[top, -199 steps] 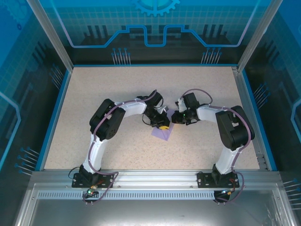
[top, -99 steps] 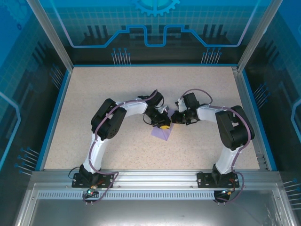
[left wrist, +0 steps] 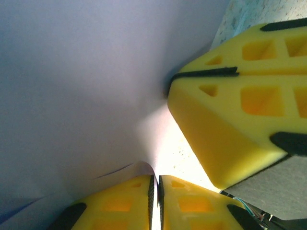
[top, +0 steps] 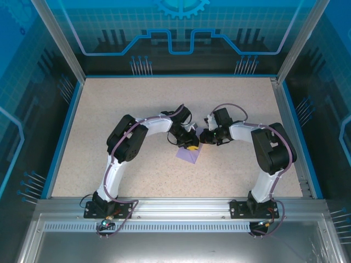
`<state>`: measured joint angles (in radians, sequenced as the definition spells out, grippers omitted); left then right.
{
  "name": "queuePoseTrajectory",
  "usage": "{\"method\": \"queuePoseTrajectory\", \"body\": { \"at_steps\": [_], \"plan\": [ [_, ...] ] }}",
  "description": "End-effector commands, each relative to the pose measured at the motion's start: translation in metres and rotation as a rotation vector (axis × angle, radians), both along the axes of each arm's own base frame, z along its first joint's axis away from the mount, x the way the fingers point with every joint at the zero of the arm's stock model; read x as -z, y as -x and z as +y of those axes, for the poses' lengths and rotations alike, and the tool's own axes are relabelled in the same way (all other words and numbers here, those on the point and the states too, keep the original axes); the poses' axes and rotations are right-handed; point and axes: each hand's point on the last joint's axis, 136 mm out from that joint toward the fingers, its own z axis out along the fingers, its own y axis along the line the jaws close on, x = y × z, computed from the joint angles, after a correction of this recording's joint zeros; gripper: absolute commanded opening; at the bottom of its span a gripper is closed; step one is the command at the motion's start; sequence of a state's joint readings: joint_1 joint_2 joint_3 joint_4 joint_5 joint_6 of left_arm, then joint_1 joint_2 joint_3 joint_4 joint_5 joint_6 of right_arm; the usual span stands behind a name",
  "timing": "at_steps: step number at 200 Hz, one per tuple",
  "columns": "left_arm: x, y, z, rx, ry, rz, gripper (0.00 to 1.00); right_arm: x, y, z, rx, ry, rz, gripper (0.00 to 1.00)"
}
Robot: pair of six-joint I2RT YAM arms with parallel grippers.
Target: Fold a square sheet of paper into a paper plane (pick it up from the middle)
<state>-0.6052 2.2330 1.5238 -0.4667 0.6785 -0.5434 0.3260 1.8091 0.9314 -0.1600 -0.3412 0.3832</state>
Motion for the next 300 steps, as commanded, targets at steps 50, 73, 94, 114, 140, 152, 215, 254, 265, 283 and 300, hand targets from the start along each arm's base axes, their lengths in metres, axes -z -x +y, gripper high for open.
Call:
{"method": "queuePoseTrajectory", "body": {
  "at_steps": [50,73,94,114,140,152,215,254,265,283,300],
  "plan": [
    [0.038,0.011,0.008,0.033,-0.073,0.039,0.20,-0.005,0.003,-0.004,-0.003,0.003,0.007,0.10],
    [0.044,0.013,0.011,0.034,-0.085,0.043,0.21,-0.014,0.002,-0.006,0.007,0.011,-0.015,0.12],
    [0.047,0.015,0.012,0.035,-0.089,0.049,0.25,-0.025,0.001,-0.013,0.028,0.021,-0.044,0.16],
    [0.048,0.015,0.012,0.035,-0.087,0.048,0.27,-0.033,0.000,-0.022,0.047,0.025,-0.063,0.18],
    [0.049,0.015,0.012,0.032,-0.084,0.047,0.29,-0.043,0.003,-0.029,0.062,0.011,-0.079,0.18],
    [0.049,0.014,0.011,0.027,-0.080,0.046,0.34,-0.043,0.011,-0.030,0.067,-0.010,-0.068,0.18],
    [0.048,0.012,0.009,0.016,-0.067,0.044,0.34,-0.048,0.049,-0.008,0.070,-0.264,0.012,0.09],
    [0.047,0.012,0.009,0.005,-0.061,0.042,0.27,-0.043,0.065,0.007,0.099,-0.378,0.066,0.05],
    [0.046,0.013,0.009,0.005,-0.060,0.041,0.24,-0.039,0.067,0.009,0.112,-0.380,0.071,0.04],
    [0.044,0.012,0.010,0.001,-0.058,0.038,0.20,-0.035,0.067,0.012,0.127,-0.383,0.078,0.02],
    [0.044,0.012,0.011,0.000,-0.060,0.037,0.18,-0.033,0.065,0.016,0.133,-0.392,0.077,0.00]
  ]
}}
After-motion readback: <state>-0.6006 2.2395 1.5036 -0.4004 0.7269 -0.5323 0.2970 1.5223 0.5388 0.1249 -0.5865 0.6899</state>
